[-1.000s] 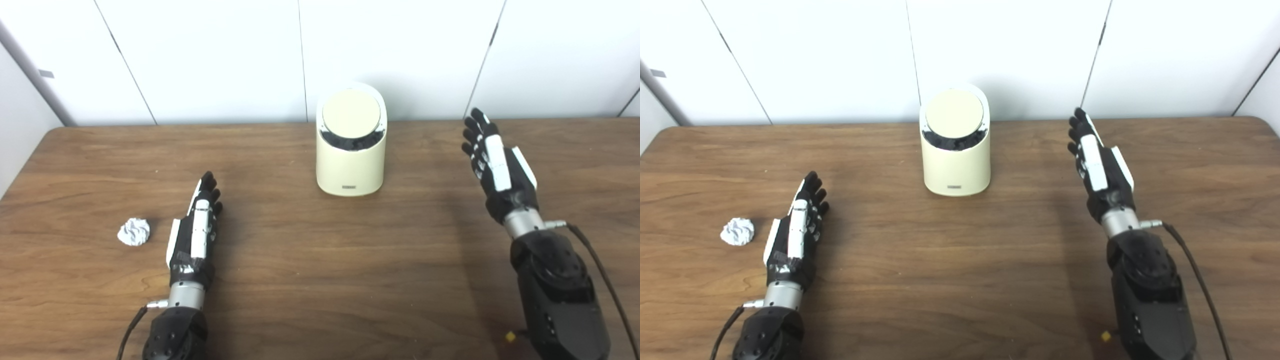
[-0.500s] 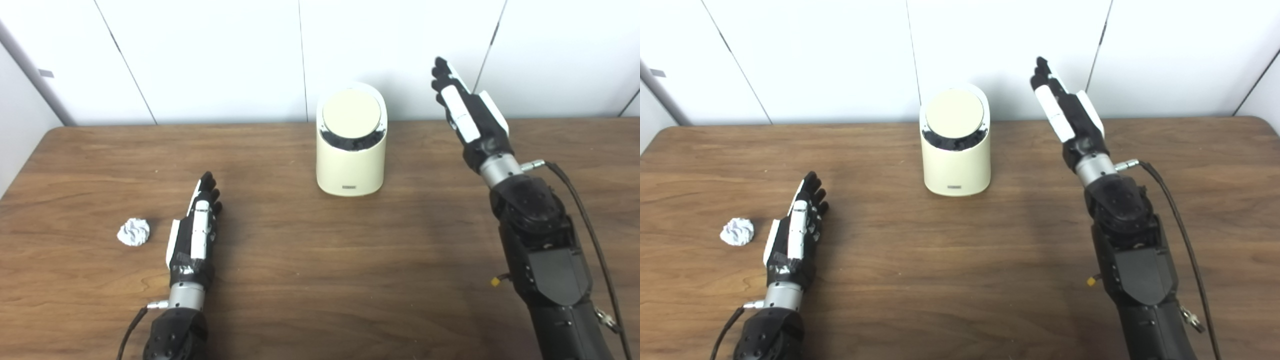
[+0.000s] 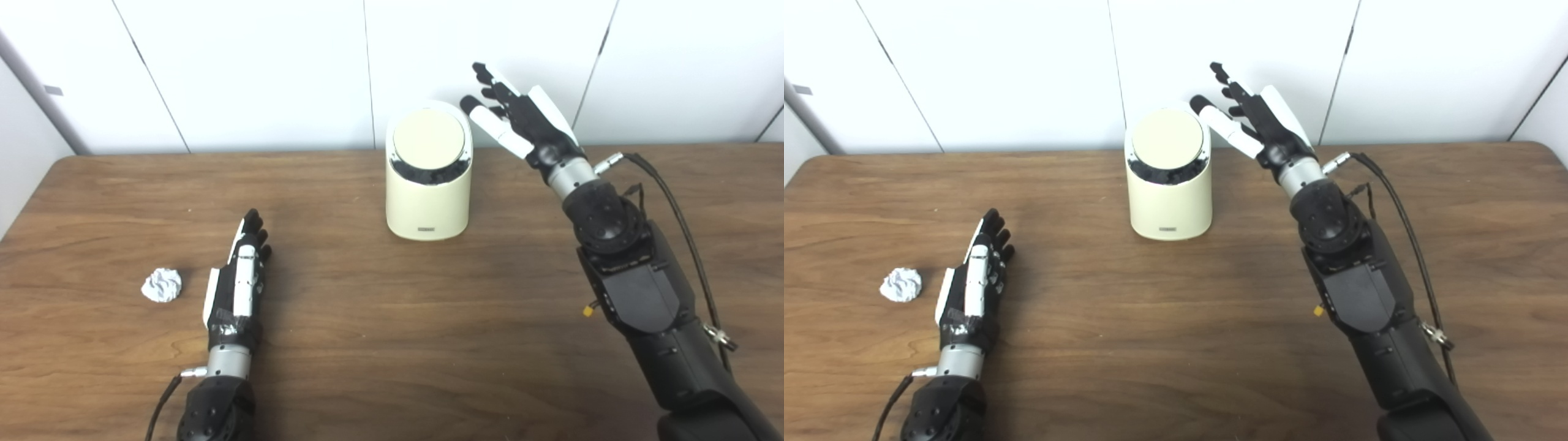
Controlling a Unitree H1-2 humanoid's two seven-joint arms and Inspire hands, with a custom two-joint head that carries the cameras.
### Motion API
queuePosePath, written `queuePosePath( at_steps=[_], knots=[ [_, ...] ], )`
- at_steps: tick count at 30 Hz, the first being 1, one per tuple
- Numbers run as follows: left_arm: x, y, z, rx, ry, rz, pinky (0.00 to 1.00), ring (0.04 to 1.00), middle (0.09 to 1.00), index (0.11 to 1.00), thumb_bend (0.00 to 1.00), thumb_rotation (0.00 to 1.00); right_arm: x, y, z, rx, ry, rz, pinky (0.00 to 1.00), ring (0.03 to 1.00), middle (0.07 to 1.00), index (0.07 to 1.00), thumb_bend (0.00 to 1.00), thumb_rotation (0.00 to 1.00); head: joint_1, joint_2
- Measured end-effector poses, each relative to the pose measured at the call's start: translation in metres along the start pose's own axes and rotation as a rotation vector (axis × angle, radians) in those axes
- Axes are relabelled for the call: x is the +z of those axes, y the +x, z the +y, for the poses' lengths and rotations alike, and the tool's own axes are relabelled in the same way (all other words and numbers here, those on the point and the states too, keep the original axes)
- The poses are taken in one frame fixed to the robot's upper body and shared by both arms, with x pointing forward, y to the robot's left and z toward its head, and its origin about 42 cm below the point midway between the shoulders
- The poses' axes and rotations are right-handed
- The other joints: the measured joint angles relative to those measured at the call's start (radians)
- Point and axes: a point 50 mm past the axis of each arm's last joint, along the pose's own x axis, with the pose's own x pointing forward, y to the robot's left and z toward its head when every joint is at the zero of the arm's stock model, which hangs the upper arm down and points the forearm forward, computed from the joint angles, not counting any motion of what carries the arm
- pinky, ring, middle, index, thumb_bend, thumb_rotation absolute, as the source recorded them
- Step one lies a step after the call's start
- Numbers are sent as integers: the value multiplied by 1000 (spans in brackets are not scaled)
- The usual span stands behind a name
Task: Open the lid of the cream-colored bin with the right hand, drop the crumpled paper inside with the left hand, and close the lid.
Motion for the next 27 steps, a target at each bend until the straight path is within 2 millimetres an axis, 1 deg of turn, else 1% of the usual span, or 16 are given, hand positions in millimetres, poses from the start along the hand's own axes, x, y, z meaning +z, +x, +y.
queuePosePath(
  at_steps=[2, 4, 6, 8, 9, 10, 11, 14, 17, 21, 23, 27],
  knots=[
    [0, 0, 0, 0, -1, 0, 1000, 1000, 1000, 1000, 339, 941, 2, 4, -1, 6, -52, -1, 809, 911, 958, 960, 611, 854, -2, 0],
    [0, 0, 0, 1, -1, 0, 1000, 1000, 1000, 1000, 336, 940, 3, 8, -3, 1, -81, 1, 811, 911, 955, 958, 620, 824, -2, 0],
    [0, 1, -1, 0, -1, -1, 1000, 1000, 1000, 1000, 334, 942, 1, 13, -3, 4, -100, 10, 824, 915, 952, 955, 630, 767, -2, 0],
    [0, 1, -1, 0, -1, -2, 1000, 1000, 1000, 1000, 329, 944, -2, 18, -2, 9, -123, 23, 823, 914, 947, 957, 662, 641, 0, -2],
    [0, 1, -2, 1, -1, -1, 1000, 1000, 1000, 1000, 332, 944, -3, 20, -2, 11, -135, 28, 821, 913, 945, 957, 675, 593, 0, -2],
    [0, 1, -2, 1, -1, -2, 1000, 1000, 1000, 1000, 333, 944, -4, 21, -1, 14, -148, 32, 820, 912, 943, 957, 681, 568, 0, -2],
    [0, 2, -2, 0, -1, -3, 1000, 1000, 1000, 1000, 340, 943, -4, 22, -1, 15, -160, 31, 827, 917, 945, 955, 698, 496, 0, -3],
    [-1, 4, -2, 0, -1, -7, 1000, 1000, 1000, 1000, 341, 938, 0, 25, -1, 18, -188, -1, 830, 920, 945, 952, 723, 429, -2, -5],
    [-1, 4, -2, 1, -1, -9, 1000, 1000, 1000, 1000, 333, 933, 2, 30, -5, 25, -209, -8, 826, 920, 942, 944, 745, 393, -2, -6],
    [-1, 5, -3, -1, -1, -8, 1000, 1000, 1000, 1000, 337, 924, 5, 33, -11, 32, -225, -14, 817, 915, 937, 933, 757, 374, 0, -8],
    [-1, 5, -3, 0, -1, -8, 1000, 1000, 1000, 1000, 344, 901, 6, 34, -14, 40, -237, -14, 809, 911, 934, 929, 763, 356, 0, -8],
    [-1, 5, -4, 4, -4, -8, 1000, 1000, 1000, 1000, 356, 896, 12, 38, -15, 56, -257, -18, 791, 907, 931, 924, 775, 372, -2, -6]
  ],
)
